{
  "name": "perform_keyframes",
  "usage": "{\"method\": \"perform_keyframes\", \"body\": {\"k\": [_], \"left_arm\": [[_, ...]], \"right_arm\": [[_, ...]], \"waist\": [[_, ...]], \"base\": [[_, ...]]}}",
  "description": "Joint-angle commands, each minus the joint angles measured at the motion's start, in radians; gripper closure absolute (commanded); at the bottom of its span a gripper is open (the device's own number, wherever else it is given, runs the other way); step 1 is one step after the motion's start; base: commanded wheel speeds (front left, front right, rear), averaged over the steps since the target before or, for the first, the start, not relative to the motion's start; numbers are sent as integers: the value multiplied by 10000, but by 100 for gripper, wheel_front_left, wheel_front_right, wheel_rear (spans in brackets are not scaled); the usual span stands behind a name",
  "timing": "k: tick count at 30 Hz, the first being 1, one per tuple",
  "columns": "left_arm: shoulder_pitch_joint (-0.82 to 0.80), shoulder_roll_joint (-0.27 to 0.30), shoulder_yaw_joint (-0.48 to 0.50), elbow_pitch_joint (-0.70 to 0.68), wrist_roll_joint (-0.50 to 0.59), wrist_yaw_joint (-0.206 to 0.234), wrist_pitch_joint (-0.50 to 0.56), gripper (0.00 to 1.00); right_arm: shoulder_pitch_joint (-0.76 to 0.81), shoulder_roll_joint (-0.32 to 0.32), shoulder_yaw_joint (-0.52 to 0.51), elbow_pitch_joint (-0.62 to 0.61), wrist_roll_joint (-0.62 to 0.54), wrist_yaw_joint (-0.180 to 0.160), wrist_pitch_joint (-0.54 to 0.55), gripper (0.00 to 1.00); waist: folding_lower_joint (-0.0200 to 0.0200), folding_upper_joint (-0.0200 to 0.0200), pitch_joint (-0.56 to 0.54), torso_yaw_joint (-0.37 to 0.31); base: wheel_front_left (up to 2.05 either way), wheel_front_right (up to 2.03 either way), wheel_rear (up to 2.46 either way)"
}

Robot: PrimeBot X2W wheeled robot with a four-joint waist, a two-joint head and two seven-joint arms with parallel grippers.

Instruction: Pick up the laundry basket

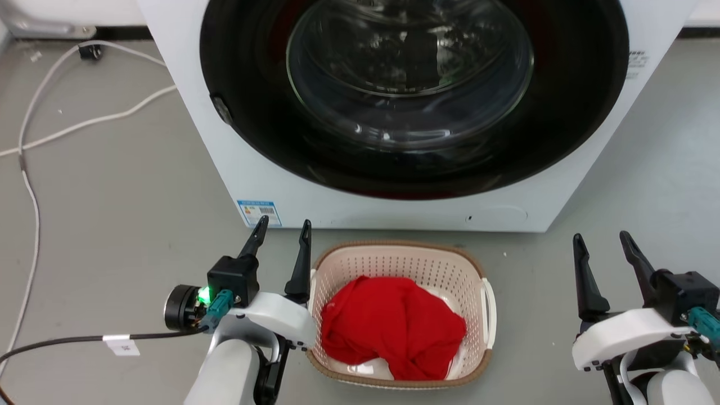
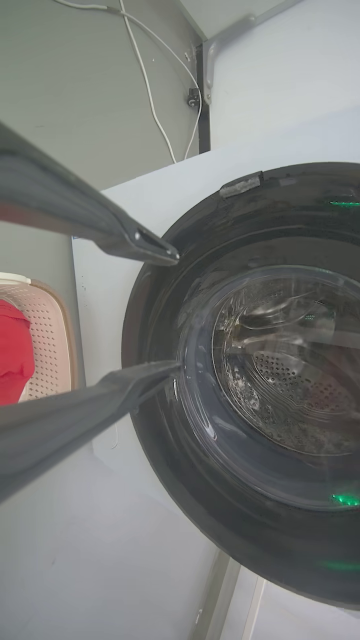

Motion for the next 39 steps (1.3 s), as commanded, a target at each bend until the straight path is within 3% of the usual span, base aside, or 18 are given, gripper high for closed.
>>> {"method": "perform_keyframes", "body": {"k": [1,11,24,32,39], "left_arm": [[-217,22,46,171,-50,-68,-24,0],[-1505,299,396,1862,-292,-401,-24,0],[-3780,834,511,4456,-1122,-1043,138,0],[-4950,1341,200,5850,-1899,-1126,978,0],[-5476,1612,-392,6418,-3023,-1131,1994,0]], "right_arm": [[-253,4,21,145,46,-3,-50,0],[-1737,5,269,1941,234,-3,-190,0],[-4574,-1,1084,5866,788,-3,-729,0],[-6256,7,2310,8271,1822,-3,-907,0],[-7241,5,3856,9521,3106,-3,-810,0]], "waist": [[0,0,520,-79],[0,0,2767,-393],[0,0,5177,-873],[0,0,5991,-1161],[0,0,6465,-1229]], "base": [[0,0,0],[0,0,0],[0,0,0],[0,0,0],[0,0,0]]}}
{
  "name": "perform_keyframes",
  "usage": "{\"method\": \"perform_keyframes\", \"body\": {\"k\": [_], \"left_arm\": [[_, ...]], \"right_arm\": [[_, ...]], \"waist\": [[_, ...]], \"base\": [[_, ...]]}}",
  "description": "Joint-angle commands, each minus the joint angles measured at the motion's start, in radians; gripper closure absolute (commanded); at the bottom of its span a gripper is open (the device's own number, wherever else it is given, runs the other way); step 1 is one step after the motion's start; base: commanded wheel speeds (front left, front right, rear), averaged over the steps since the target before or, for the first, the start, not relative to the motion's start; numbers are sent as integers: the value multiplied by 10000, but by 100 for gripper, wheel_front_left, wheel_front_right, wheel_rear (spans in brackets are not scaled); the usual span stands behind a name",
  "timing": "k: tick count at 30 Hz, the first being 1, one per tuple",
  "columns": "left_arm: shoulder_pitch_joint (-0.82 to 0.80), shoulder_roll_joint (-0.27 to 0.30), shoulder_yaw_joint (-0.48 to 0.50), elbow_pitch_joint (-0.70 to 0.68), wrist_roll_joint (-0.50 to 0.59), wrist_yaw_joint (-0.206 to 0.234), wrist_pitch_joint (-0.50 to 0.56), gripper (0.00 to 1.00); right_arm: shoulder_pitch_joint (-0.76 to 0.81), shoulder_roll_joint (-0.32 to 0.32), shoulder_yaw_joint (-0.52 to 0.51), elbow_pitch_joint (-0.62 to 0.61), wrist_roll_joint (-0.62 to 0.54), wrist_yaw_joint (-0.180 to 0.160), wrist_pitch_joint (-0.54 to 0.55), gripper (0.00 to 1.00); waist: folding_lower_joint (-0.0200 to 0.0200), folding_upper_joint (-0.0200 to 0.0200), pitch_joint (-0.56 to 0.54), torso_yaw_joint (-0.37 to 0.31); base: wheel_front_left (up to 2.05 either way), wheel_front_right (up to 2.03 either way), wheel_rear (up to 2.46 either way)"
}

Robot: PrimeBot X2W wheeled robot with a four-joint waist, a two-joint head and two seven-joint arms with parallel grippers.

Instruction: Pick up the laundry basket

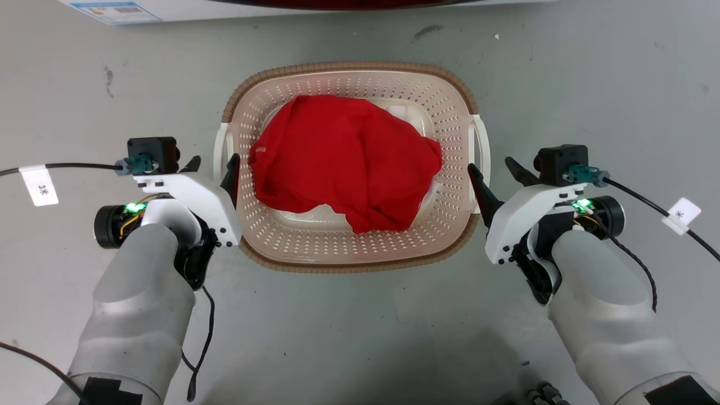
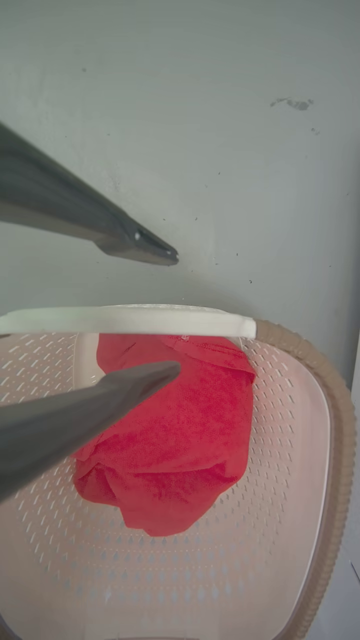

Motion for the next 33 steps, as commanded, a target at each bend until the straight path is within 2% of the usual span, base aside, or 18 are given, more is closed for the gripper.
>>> {"method": "perform_keyframes", "body": {"k": [1,4,5,16,17,18,19,20,21,22,23,33], "left_arm": [[-169,67,-151,144,-209,-14,228,0],[-371,226,-426,279,-506,-16,546,0],[-530,289,-669,446,-749,-15,779,0],[-1251,331,-1174,993,-1461,-17,1102,0],[-1325,326,-1214,1025,-1504,-17,1109,5],[-1409,310,-1271,1018,-1556,-17,1120,57],[-1450,270,-1337,986,-1665,-17,1205,100],[-1476,266,-1419,957,-1740,-17,1269,100],[-1518,302,-1477,943,-1809,-17,1309,100],[-1518,302,-1477,943,-1809,-17,1309,100],[-1598,327,-1598,915,-1974,-16,1356,100],[-1581,-60,-2272,878,-2641,-60,1603,100]], "right_arm": [[-277,4,275,234,274,-3,-4,0],[-567,9,829,532,768,-3,126,0],[-791,8,1329,772,1167,-3,257,0],[-1544,7,2773,1150,2622,-3,851,0],[-1610,8,2881,1176,2708,-3,897,0],[-1664,8,2950,1189,2864,-3,981,0],[-1720,7,3022,1233,3009,-3,1077,2],[-1761,8,3113,1226,3172,-3,1194,56],[-1821,5,3171,1226,3330,-3,1270,92],[-1821,5,3171,1226,3330,-3,1270,92],[-1911,15,3330,1201,3588,0,1337,100],[-1983,138,4275,1319,4297,54,1491,100]], "waist": [[-2,0,136,-36],[-2,0,298,-43],[-2,0,456,-52],[-2,0,922,-157],[-2,0,946,-157],[-2,0,979,-159],[-2,0,1015,-171],[-2,0,1056,-192],[-2,0,1097,-213],[-2,0,1097,-213],[-2,0,1144,-240],[-2,0,885,-155]], "base": [[0,0,0],[0,0,0],[0,0,0],[0,0,0],[0,0,0],[0,0,0],[0,0,0],[0,0,0],[0,0,0],[0,0,0],[0,0,0],[0,0,0]]}}
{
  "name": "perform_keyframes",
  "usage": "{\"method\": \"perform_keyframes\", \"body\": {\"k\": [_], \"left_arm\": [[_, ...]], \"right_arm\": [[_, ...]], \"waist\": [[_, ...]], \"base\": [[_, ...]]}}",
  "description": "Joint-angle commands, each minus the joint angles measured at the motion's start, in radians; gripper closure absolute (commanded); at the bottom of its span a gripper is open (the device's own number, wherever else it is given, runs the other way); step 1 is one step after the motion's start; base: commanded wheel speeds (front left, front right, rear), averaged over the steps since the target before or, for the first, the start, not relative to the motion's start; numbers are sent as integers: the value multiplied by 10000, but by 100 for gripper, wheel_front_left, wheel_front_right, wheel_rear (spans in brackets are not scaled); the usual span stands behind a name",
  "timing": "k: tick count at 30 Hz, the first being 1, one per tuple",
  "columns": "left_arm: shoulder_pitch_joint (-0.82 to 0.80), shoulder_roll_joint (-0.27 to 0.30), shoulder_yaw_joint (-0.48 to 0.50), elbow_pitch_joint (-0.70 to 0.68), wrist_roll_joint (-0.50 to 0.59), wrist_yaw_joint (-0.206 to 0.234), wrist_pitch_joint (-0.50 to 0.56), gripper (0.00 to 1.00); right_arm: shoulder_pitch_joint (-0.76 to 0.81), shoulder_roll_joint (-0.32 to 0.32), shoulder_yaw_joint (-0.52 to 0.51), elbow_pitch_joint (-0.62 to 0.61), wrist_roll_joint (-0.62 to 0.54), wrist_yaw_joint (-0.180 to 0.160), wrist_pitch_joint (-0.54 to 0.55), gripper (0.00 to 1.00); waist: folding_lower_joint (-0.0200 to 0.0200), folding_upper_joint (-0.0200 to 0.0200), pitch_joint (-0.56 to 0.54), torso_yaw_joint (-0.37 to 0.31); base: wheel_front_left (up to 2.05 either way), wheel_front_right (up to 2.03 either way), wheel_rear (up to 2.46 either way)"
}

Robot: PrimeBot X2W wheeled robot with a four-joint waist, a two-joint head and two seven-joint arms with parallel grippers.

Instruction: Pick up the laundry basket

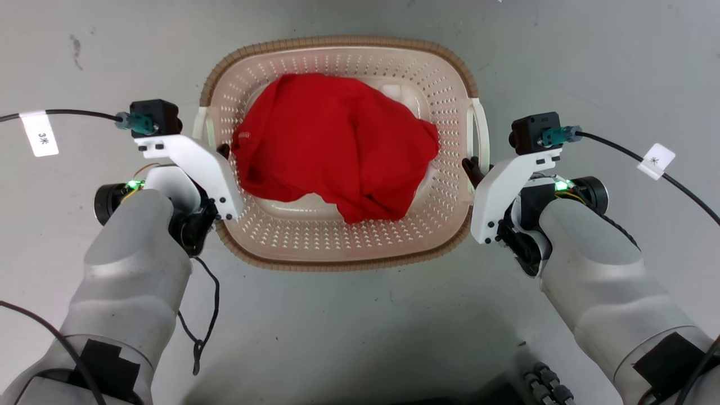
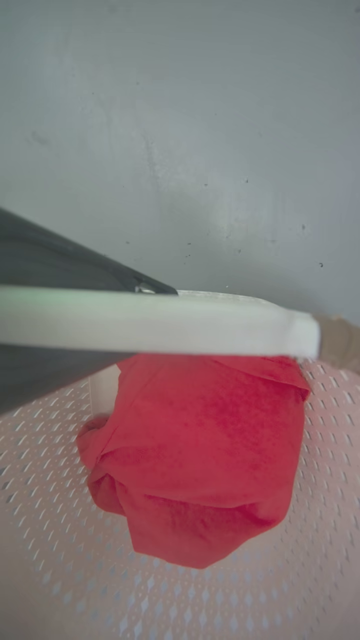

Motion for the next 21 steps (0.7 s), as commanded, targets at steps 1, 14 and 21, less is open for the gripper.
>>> {"method": "perform_keyframes", "body": {"k": [1,14,21], "left_arm": [[-28,-404,-114,-144,-159,-126,67,100],[339,-781,-965,148,-1246,-139,1399,100],[593,-879,-1250,335,-1835,-161,2262,100]], "right_arm": [[-95,300,175,-92,89,130,66,100],[-98,364,950,471,854,133,1597,100],[197,380,1169,576,1294,134,2676,100]], "waist": [[0,-1,-131,28],[0,-1,-2108,241],[0,-1,-3559,361]], "base": [[0,0,0],[0,0,0],[0,0,0]]}}
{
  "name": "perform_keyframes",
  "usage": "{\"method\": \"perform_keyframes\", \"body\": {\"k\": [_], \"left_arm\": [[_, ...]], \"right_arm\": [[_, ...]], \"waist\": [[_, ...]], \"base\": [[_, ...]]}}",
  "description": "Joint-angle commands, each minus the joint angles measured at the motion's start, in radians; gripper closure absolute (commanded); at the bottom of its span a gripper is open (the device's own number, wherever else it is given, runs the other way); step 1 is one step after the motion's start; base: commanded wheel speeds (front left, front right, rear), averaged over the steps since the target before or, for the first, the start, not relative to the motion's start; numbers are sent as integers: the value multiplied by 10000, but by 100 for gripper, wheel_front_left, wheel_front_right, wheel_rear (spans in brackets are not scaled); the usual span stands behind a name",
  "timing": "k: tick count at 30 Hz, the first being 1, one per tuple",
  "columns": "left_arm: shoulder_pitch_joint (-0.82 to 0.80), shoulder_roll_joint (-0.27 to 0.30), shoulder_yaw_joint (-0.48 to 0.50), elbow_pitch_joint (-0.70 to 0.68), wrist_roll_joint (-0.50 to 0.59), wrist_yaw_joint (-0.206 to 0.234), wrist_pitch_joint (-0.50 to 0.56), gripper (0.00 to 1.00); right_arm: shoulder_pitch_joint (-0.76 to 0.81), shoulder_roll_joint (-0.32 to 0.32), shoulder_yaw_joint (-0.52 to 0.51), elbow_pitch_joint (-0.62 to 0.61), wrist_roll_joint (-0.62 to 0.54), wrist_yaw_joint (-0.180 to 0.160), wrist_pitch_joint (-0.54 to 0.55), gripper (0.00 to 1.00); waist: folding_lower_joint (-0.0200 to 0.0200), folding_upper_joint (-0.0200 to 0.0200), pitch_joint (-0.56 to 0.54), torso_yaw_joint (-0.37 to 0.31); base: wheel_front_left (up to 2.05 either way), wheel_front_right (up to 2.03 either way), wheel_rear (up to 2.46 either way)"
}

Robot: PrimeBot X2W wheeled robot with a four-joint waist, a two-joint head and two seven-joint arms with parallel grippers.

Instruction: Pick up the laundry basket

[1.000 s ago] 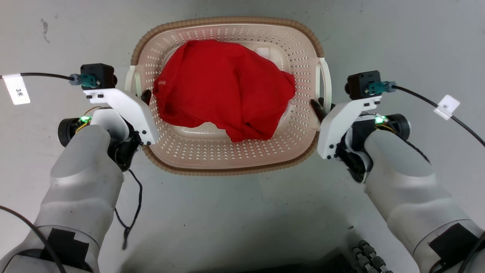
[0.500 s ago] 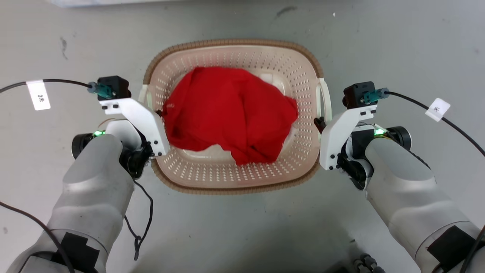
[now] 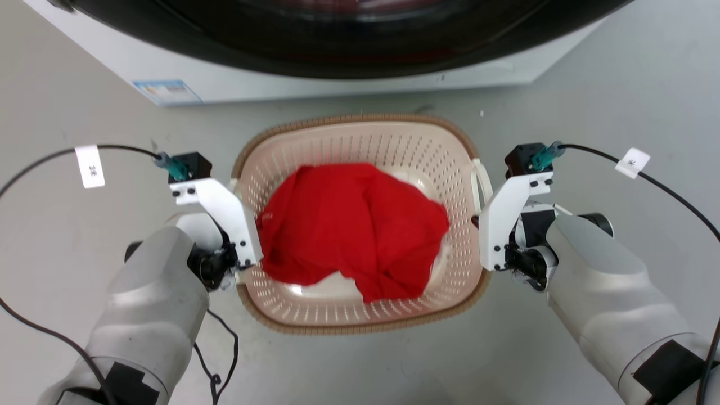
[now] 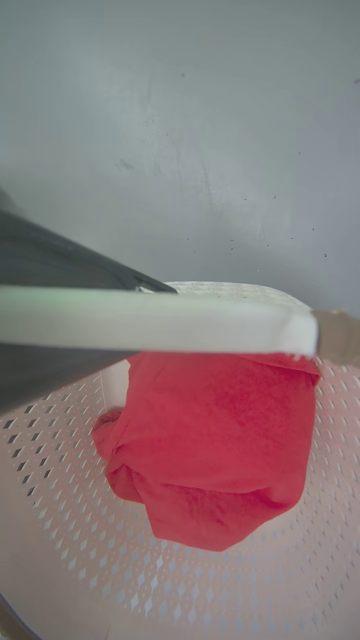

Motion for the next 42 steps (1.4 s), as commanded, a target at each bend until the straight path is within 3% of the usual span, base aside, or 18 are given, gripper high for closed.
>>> {"method": "perform_keyframes", "body": {"k": [1,24,42], "left_arm": [[80,-598,-86,-183,-194,-205,162,100],[1136,-813,-507,420,-1245,-204,1492,100],[1655,-774,-642,668,-1791,-205,2739,100]], "right_arm": [[198,482,120,-165,137,139,211,100],[1136,177,138,414,1208,138,3150,100],[1563,118,-599,557,1374,139,5606,100]], "waist": [[0,0,-836,108],[0,0,-4757,410],[0,0,-5673,410]], "base": [[0,0,0],[0,0,0],[0,0,0]]}}
